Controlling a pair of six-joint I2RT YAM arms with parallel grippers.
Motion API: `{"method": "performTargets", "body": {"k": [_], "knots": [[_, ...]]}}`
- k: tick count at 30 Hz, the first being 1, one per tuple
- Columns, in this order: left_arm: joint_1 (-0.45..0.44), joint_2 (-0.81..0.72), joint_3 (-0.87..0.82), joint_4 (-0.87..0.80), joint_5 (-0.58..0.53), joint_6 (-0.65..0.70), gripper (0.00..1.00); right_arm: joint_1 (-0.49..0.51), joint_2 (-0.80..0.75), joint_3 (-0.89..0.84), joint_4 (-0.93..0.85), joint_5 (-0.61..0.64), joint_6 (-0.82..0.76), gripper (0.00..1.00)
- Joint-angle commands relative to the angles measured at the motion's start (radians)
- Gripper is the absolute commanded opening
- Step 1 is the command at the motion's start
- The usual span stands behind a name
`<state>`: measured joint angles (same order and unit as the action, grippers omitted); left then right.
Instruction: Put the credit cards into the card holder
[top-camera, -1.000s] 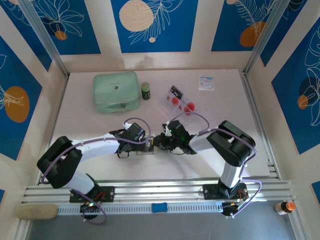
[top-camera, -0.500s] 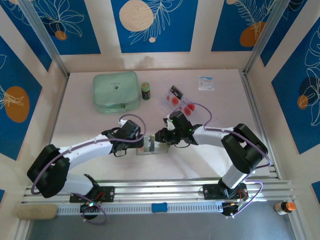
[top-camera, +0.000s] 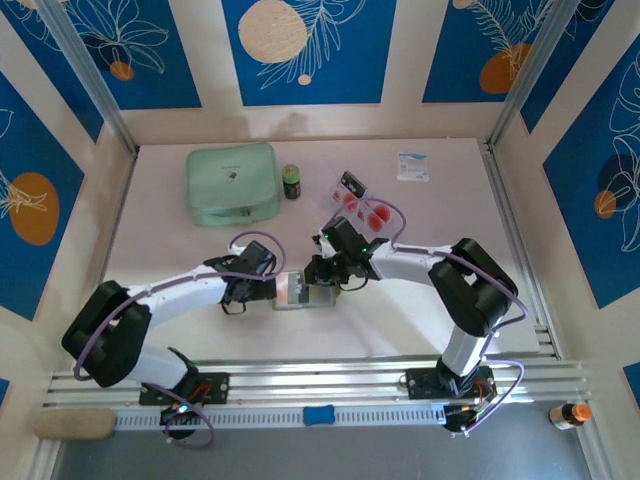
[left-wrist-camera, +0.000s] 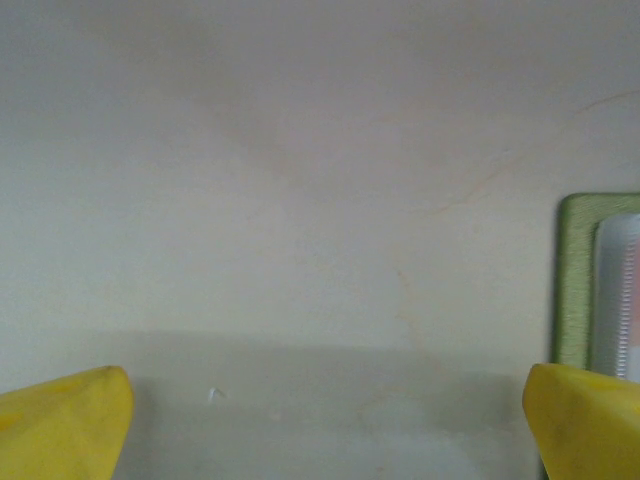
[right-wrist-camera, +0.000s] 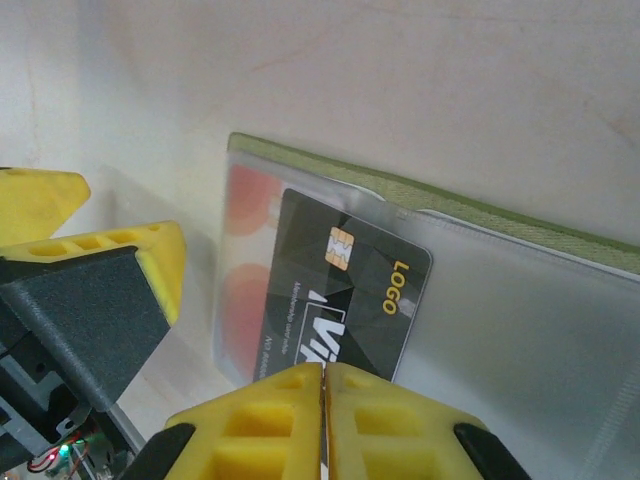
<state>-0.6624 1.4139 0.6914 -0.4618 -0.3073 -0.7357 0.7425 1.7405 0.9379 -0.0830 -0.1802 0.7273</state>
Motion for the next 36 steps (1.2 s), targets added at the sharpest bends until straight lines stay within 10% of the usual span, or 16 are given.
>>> {"method": "performTargets", "body": {"k": [1,36], "knots": [[0.012,0.028,-0.006,-0.013,-0.013,-0.004,1.0,0.012,0.03,0.039,-0.055,0.017,-0.026,0.08],[0.013,0.092,-0.002,0.038,0.021,0.025,1.0,0.082,0.07,0.112,-0.191,0.114,0.0,0.0]]}}
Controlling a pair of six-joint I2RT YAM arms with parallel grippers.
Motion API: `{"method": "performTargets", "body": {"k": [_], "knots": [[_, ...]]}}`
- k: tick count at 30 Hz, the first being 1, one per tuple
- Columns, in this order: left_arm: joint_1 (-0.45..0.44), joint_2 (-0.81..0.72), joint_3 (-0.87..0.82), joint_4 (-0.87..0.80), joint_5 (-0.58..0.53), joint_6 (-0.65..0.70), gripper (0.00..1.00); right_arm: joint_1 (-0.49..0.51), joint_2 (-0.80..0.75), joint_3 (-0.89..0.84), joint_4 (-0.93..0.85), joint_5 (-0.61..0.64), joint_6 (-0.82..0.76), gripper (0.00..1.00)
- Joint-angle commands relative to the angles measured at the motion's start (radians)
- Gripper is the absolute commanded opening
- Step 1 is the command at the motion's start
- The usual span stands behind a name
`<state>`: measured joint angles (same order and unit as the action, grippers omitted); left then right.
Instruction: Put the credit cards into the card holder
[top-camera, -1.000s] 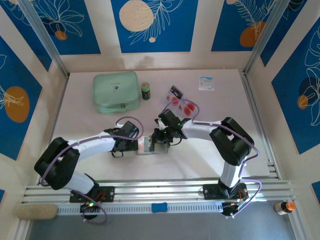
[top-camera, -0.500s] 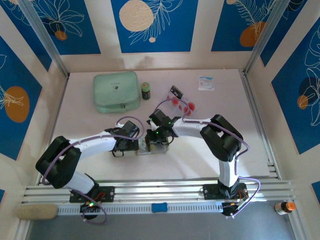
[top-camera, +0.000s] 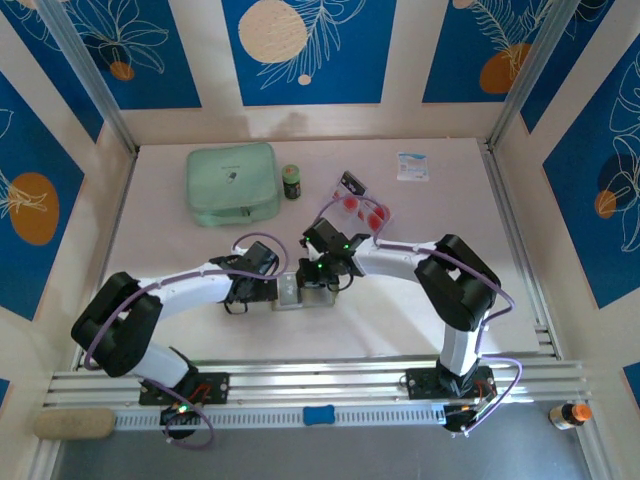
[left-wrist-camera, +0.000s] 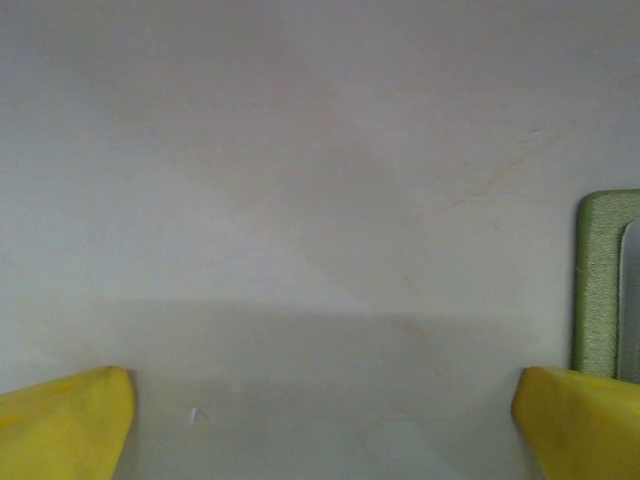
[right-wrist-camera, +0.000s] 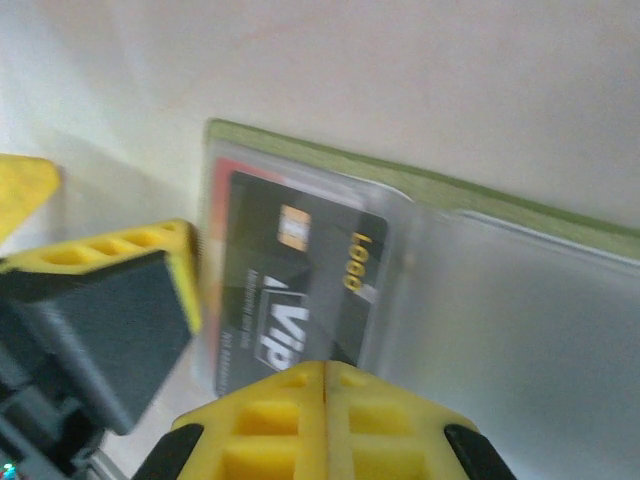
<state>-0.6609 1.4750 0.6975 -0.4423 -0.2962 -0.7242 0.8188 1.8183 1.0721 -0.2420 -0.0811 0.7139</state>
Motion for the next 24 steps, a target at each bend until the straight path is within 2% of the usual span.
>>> {"method": "performTargets", "body": {"k": [1,24], "knots": [[0.011,0.031,-0.009,0.018,0.01,0.014,1.0,0.006,-0.005,-0.023,-0.03,0.015,0.015,0.0],[0.011,0.038,-0.008,0.036,0.021,0.016,1.0,0.065,0.105,0.075,-0.044,-0.022,0.012,0.0]]}}
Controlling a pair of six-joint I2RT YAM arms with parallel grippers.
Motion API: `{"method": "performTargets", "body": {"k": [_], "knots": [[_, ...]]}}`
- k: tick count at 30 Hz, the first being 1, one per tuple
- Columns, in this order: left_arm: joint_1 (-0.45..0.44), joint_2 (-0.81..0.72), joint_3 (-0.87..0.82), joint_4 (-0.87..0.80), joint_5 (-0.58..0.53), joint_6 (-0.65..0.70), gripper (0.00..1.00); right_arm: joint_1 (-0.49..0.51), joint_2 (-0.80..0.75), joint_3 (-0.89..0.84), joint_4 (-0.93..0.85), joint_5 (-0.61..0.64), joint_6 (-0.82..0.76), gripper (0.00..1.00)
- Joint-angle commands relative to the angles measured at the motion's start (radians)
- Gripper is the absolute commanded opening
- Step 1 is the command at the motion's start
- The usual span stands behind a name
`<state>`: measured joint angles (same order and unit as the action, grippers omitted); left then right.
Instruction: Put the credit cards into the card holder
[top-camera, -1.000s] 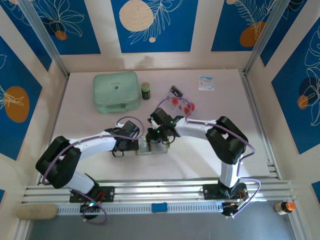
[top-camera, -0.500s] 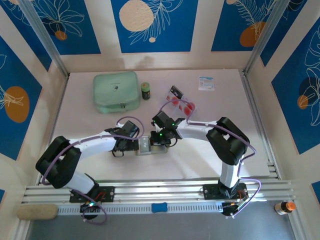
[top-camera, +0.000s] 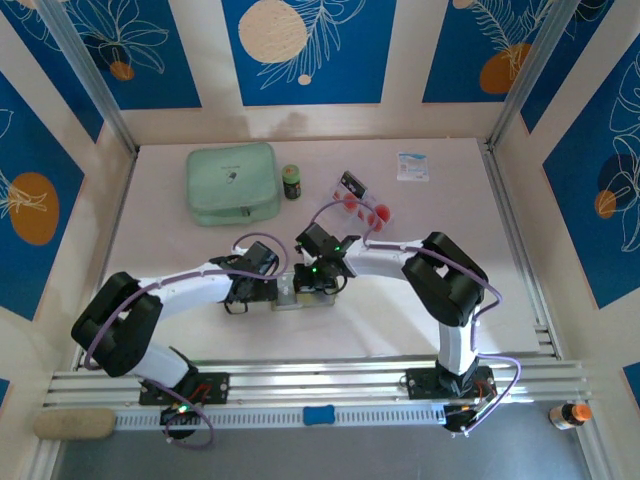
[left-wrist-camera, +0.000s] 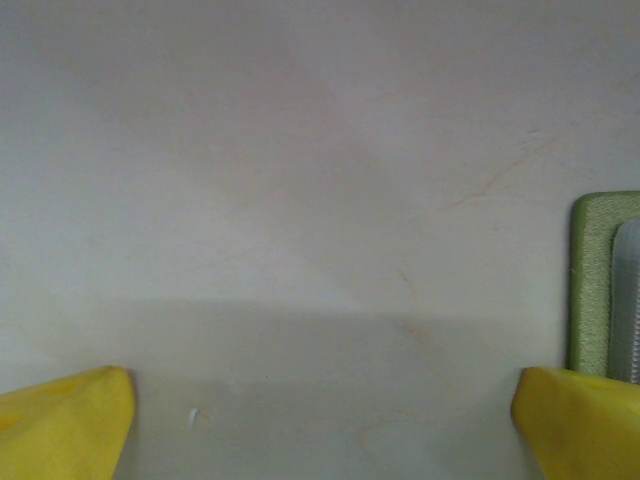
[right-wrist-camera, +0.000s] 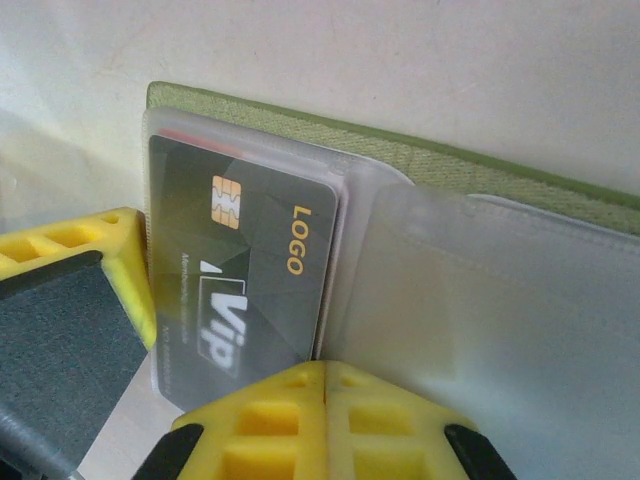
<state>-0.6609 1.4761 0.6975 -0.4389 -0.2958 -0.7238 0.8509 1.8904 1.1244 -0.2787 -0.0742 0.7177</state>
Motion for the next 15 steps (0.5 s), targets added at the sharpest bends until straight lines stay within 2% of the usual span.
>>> {"method": "performTargets", "body": {"k": [1,7,15], "knots": [[0.011,0.037,-0.008,0.032,0.021,0.015,1.0,0.032,0.029,0.025,-0.01,-0.029,0.008,0.0],[0.011,0.01,0.0,0.015,0.02,0.012,1.0,0.021,-0.024,0.013,-0.032,-0.014,0.002,0.0],[0.017,-0.119,0.015,-0.036,0.009,0.0,1.0,-0.02,-0.148,-0.049,-0.047,0.012,0.011,0.01]]}}
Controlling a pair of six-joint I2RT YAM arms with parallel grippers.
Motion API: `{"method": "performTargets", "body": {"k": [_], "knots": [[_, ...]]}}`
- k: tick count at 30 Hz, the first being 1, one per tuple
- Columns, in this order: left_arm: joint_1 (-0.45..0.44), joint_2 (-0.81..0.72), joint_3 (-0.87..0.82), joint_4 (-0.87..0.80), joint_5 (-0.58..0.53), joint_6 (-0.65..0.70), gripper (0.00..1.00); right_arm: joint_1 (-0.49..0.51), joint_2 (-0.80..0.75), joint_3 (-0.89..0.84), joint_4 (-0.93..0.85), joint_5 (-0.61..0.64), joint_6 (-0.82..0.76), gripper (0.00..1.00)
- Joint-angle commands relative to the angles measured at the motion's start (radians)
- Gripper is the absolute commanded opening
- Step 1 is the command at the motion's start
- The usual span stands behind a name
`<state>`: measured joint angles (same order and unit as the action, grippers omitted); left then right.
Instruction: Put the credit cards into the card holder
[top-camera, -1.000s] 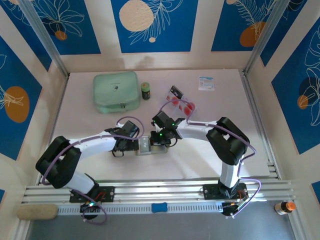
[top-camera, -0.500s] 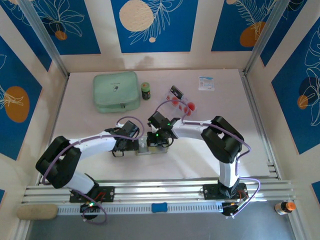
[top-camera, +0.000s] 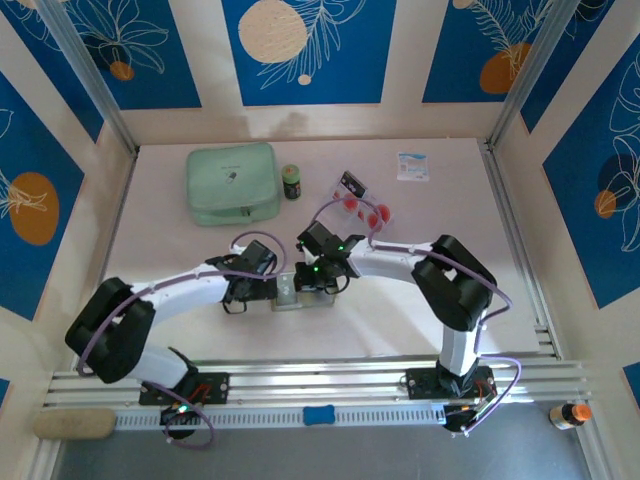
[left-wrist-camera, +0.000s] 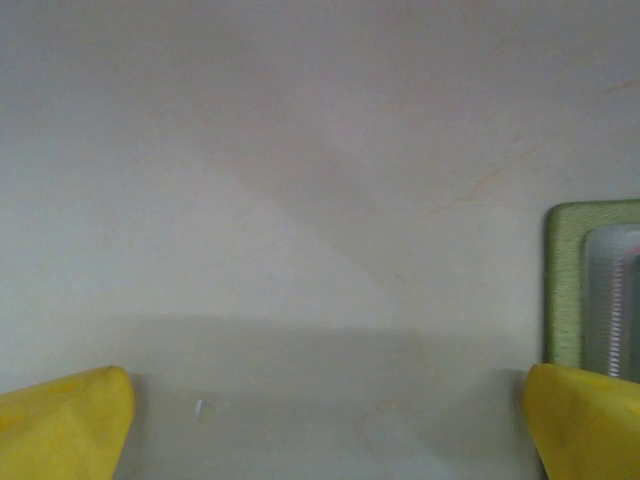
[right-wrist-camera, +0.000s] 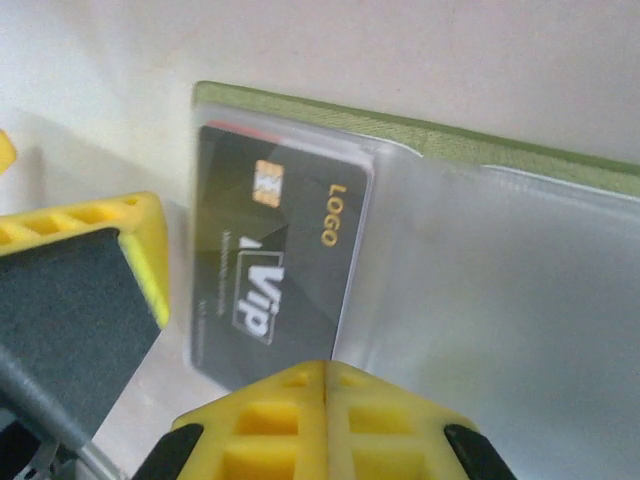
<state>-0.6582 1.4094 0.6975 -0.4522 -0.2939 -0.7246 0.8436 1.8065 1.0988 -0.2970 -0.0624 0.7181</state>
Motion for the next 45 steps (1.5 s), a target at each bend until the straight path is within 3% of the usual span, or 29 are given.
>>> {"method": "performTargets", "body": {"k": [1,7,15,23,45], "knots": [[0.017,-0.069,0.014,-0.028,0.007,-0.001,1.0,-0.018,-0.079,-0.034,-0.027,0.003,0.012,0.02],[0.027,-0.148,0.018,-0.022,0.02,-0.003,1.0,-0.038,-0.128,-0.075,-0.022,0.009,0.017,0.02],[0.037,-0.208,-0.02,0.118,0.105,0.028,1.0,-0.079,-0.164,-0.136,-0.024,0.029,0.004,0.01],[0.04,-0.199,-0.063,0.246,0.192,0.009,1.0,-0.09,-0.158,-0.158,-0.028,0.035,-0.011,0.0],[0.04,-0.108,-0.124,0.415,0.246,-0.052,1.0,-0.088,-0.172,-0.135,-0.072,0.003,-0.062,0.0]]}}
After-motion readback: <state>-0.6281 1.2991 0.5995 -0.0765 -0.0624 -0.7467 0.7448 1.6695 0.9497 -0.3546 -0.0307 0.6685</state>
